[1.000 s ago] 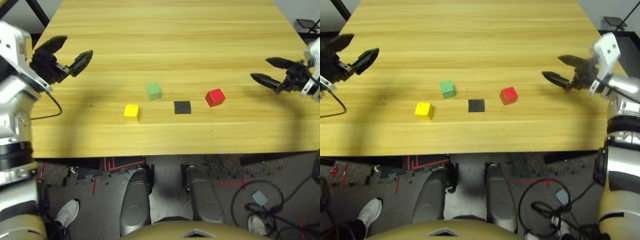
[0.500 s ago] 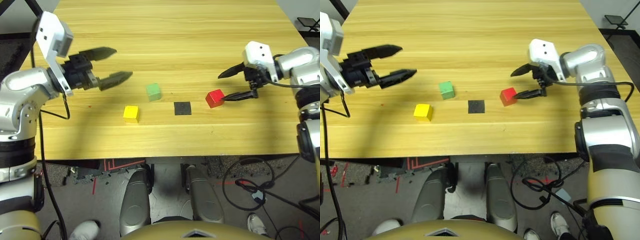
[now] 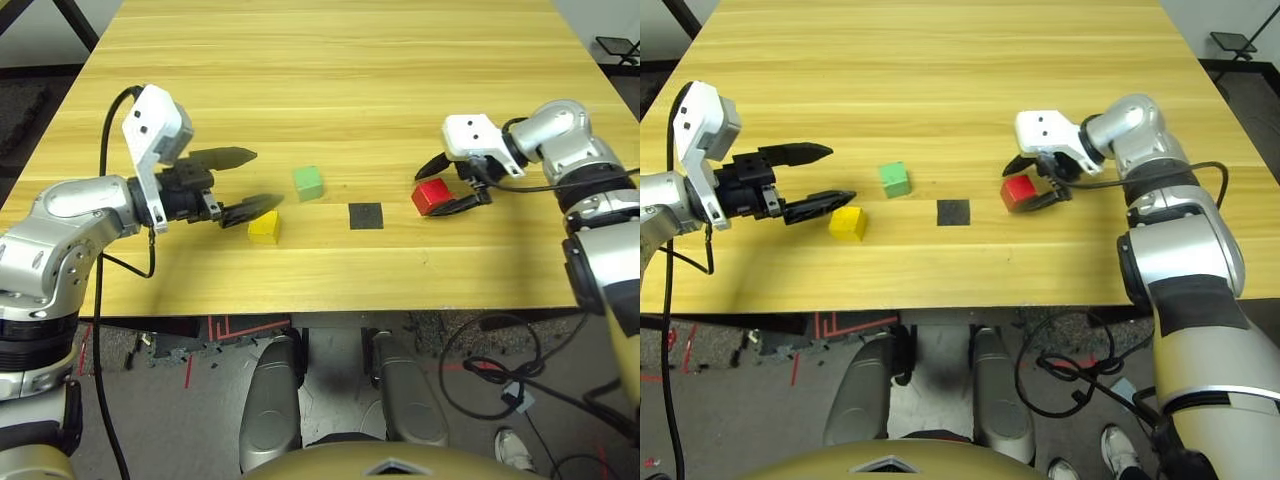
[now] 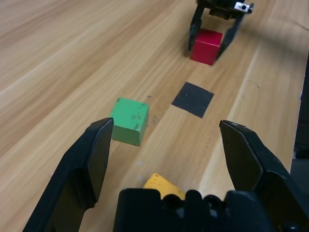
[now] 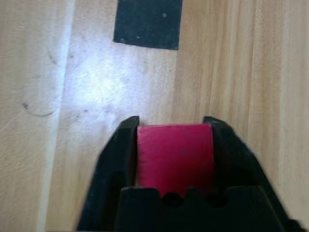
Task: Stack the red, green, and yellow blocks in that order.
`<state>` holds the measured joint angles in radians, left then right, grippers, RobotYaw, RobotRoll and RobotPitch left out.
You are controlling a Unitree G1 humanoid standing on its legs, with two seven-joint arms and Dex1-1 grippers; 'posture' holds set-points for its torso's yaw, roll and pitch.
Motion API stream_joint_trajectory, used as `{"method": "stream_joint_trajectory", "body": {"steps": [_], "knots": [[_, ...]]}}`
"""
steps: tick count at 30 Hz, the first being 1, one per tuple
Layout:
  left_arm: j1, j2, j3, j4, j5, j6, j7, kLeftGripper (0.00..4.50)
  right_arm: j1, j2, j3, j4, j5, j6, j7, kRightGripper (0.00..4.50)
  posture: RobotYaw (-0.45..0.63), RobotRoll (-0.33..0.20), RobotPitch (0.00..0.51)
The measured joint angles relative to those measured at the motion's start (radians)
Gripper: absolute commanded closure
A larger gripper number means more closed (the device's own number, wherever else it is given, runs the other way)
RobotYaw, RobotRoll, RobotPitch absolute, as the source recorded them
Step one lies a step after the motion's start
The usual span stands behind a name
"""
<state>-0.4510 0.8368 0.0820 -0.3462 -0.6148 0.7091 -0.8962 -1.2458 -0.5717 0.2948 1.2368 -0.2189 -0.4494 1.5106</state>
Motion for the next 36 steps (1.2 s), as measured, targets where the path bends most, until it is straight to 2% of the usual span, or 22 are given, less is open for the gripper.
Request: {"method": "stream_joint_trajectory", "body": {"steps": [6, 12, 17, 22, 28, 36], "knots": [[-0.037, -0.013, -0.027, 0.001, 0.008, 0.001, 0.004, 0.0, -0.039, 0.038, -0.001, -0.009, -0.017, 0.081, -0.028, 2.44, 0.34, -0.06, 0.234], [-0.072, -0.03, -0.063, 0.017, 0.021, 0.003, 0.003, 0.0, -0.054, 0.097, -0.001, -0.2, -0.005, 0.302, -0.021, 2.44, 0.34, -0.08, 0.242], [-0.082, -0.064, -0.091, 0.027, 0.029, 0.003, 0.003, 0.0, 0.038, 0.129, 0.012, -0.506, 0.001, 0.557, -0.018, 2.44, 0.34, -0.097, 0.249], [-0.082, -0.073, -0.093, 0.038, 0.047, -0.003, 0.004, 0.0, 0.127, 0.132, 0.048, -0.708, 0.005, 0.731, -0.02, 2.44, 0.35, -0.101, 0.257], [-0.074, -0.077, -0.091, 0.038, 0.056, -0.005, 0.004, 0.0, 0.171, 0.117, 0.079, -0.852, 0.029, 0.825, -0.005, 2.44, 0.36, -0.103, 0.269], [-0.062, -0.083, -0.085, 0.038, 0.061, -0.019, 0.006, 0.0, 0.225, 0.103, 0.116, -0.945, 0.057, 0.893, -0.001, 2.44, 0.36, -0.106, 0.278]]}}
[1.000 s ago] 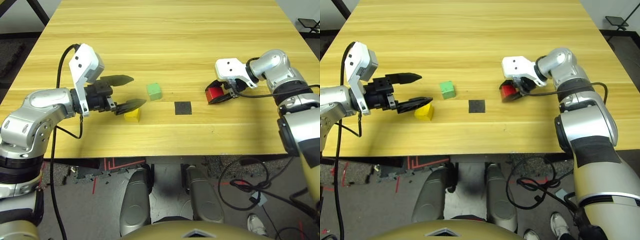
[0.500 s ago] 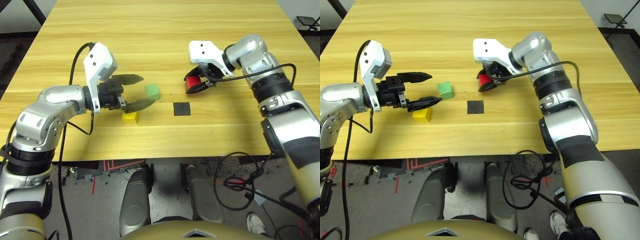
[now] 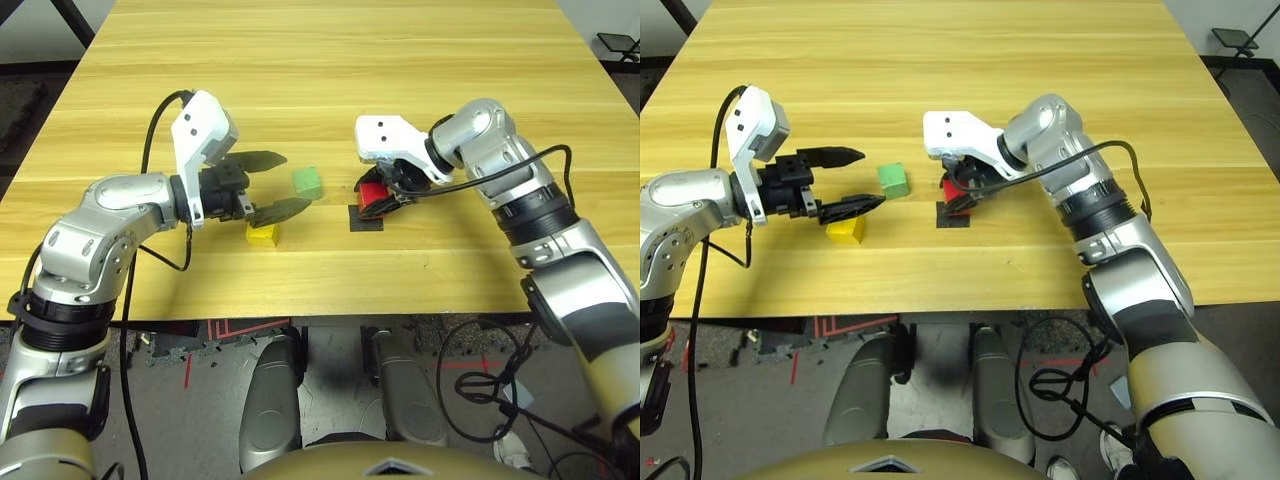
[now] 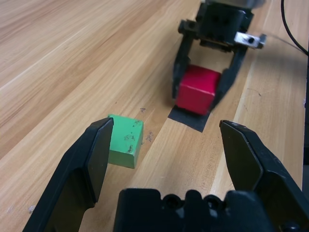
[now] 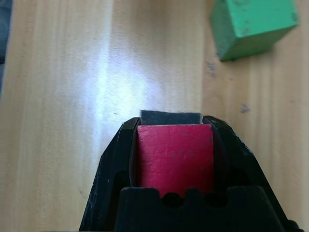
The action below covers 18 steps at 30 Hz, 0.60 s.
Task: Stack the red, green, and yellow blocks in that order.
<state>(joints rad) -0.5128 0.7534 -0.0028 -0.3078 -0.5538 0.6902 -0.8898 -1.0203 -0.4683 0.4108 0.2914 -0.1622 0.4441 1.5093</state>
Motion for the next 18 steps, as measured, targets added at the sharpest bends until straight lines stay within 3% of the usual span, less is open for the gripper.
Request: {"method": "stream_joint_trajectory", "body": {"steps": [16, 18], "knots": [[-0.002, -0.02, 0.0, -0.003, 0.0, -0.002, 0.019, 0.0, 0.014, -0.011, 0.017, -0.016, 0.028, -0.024, -0.038, 2.44, 0.36, -0.1, 0.282], [-0.004, -0.022, 0.0, -0.004, 0.0, -0.002, 0.021, 0.0, 0.015, -0.011, 0.017, -0.016, 0.03, -0.028, -0.04, 1.71, 0.35, -0.098, 0.283]]}}
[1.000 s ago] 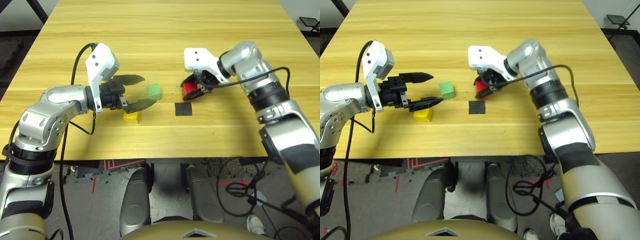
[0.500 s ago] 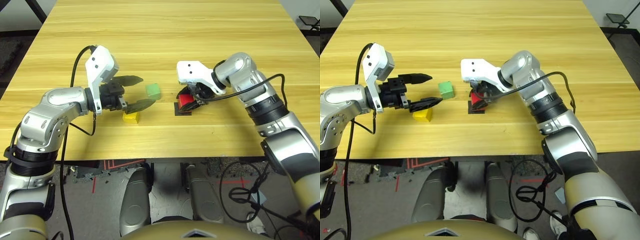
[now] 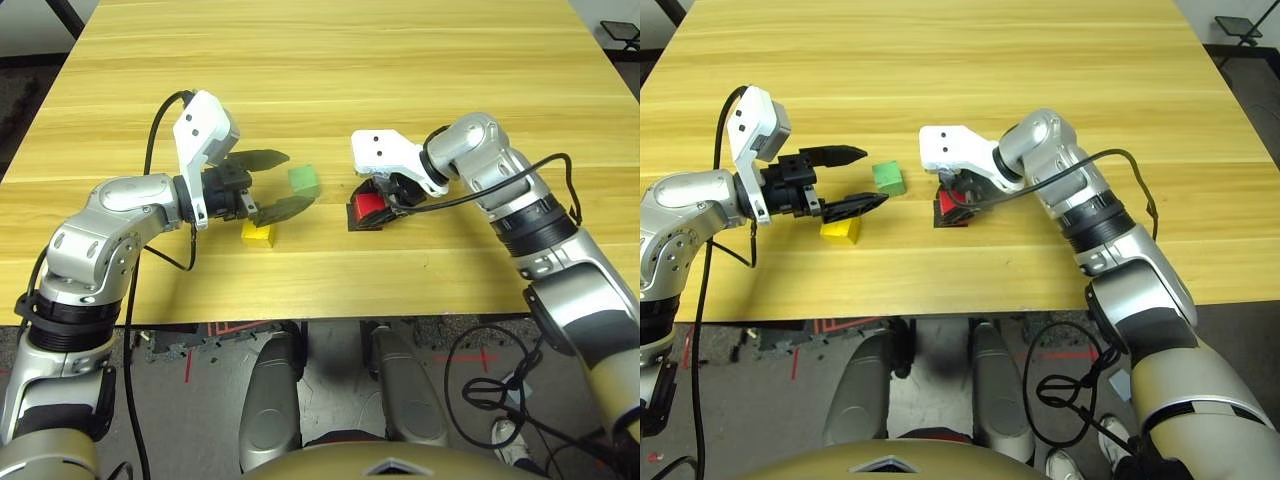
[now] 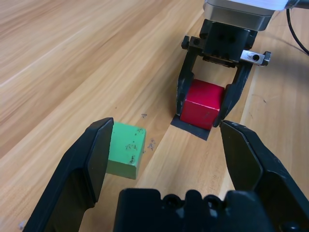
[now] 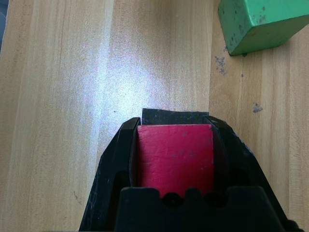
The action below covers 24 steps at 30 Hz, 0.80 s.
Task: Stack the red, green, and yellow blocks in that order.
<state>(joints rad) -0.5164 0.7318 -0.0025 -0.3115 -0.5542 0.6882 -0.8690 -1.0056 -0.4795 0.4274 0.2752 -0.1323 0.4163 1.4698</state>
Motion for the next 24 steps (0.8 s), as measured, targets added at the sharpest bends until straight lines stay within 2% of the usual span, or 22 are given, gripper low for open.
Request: {"method": "stream_joint_trajectory", "body": {"steps": [5, 10, 15, 19, 24], "knots": [[-0.022, -0.002, -0.003, 0.005, 0.011, 0.008, 0.02, 0.0, 0.016, -0.001, -0.003, 0.004, 0.03, -0.003, -0.008, 0.07, 0.33, -0.092, 0.273], [-0.081, 0.008, -0.054, 0.062, 0.082, 0.021, 0.03, 0.0, 0.001, -0.021, -0.136, 0.052, 0.172, -0.038, 0.01, 0.03, 0.28, -0.083, 0.262], [-0.112, 0.014, -0.117, 0.143, 0.152, -0.011, -0.014, 0.0, -0.031, -0.108, -0.263, 0.136, 0.284, -0.146, 0.074, 0.03, 0.22, -0.076, 0.251], [-0.141, 0.006, -0.148, 0.224, 0.2, -0.079, -0.052, 0.0, -0.015, -0.216, -0.299, 0.185, 0.325, -0.19, 0.128, 0.03, 0.17, -0.073, 0.246], [-0.167, -0.014, -0.189, 0.317, 0.267, -0.188, -0.111, 0.0, 0.045, -0.249, -0.311, 0.166, 0.349, -0.184, 0.125, 0.03, 0.12, -0.066, 0.241]]}}
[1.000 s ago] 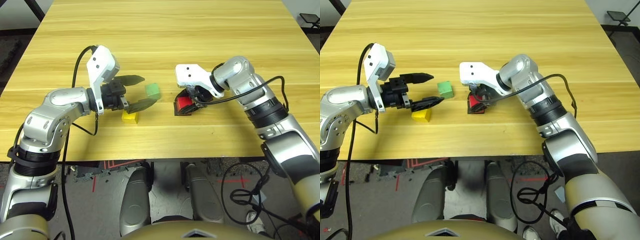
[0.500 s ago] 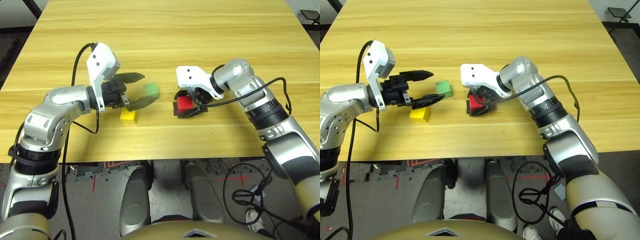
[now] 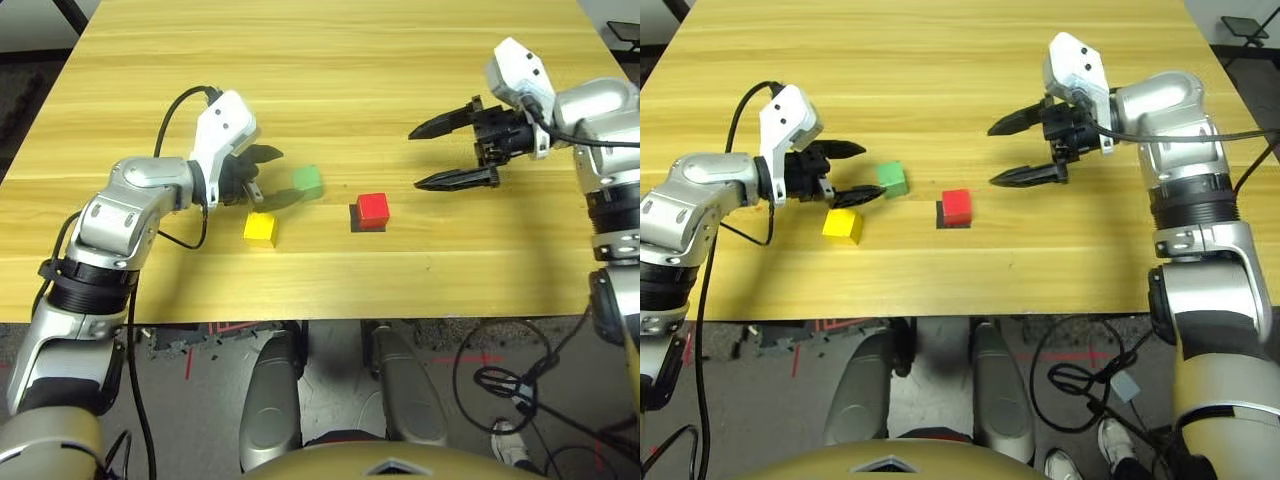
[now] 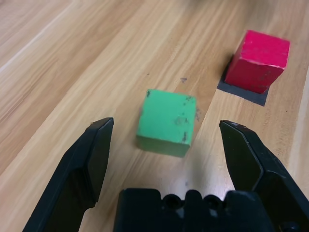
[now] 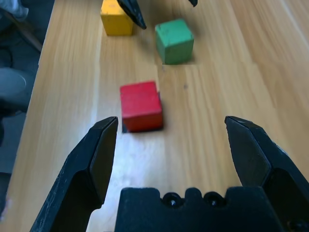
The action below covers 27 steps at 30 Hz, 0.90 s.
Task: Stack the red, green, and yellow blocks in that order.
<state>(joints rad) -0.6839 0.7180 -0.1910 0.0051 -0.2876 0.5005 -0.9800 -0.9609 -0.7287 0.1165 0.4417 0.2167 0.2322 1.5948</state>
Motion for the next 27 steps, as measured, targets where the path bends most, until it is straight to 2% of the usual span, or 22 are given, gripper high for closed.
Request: {"method": "stream_joint_trajectory", "body": {"steps": [9, 13, 17, 18, 23, 27], "knots": [[-0.081, -0.073, -0.039, 0.211, 0.092, -0.16, -0.074, 0.0, 0.065, -0.013, -0.042, -0.148, 0.053, 0.098, -0.075, 0.03, 0.06, -0.065, 0.24], [-0.094, -0.097, -0.048, 0.297, 0.134, -0.191, -0.085, 0.87, 0.074, -0.03, -0.058, -0.175, 0.068, 0.123, -0.106, 0.0, 0.05, -0.061, 0.236], [-0.097, -0.105, -0.056, 0.333, 0.164, -0.203, -0.113, 2.38, 0.075, -0.033, -0.063, -0.196, 0.073, 0.135, -0.134, 0.0, 0.05, -0.055, 0.233], [-0.097, -0.106, -0.057, 0.332, 0.165, -0.208, -0.121, 2.48, 0.075, -0.033, -0.063, -0.2, 0.074, 0.137, -0.139, 0.0, 0.05, -0.053, 0.232], [-0.135, -0.136, -0.056, 0.295, 0.155, -0.151, -0.146, 2.48, 0.098, -0.042, -0.073, -0.199, 0.081, 0.138, -0.16, 0.0, 0.05, -0.037, 0.234], [-0.225, -0.154, -0.038, 0.195, 0.113, -0.058, -0.163, 2.48, 0.187, -0.058, -0.085, -0.207, 0.092, 0.138, -0.161, 0.0, 0.06, -0.016, 0.236]]}}
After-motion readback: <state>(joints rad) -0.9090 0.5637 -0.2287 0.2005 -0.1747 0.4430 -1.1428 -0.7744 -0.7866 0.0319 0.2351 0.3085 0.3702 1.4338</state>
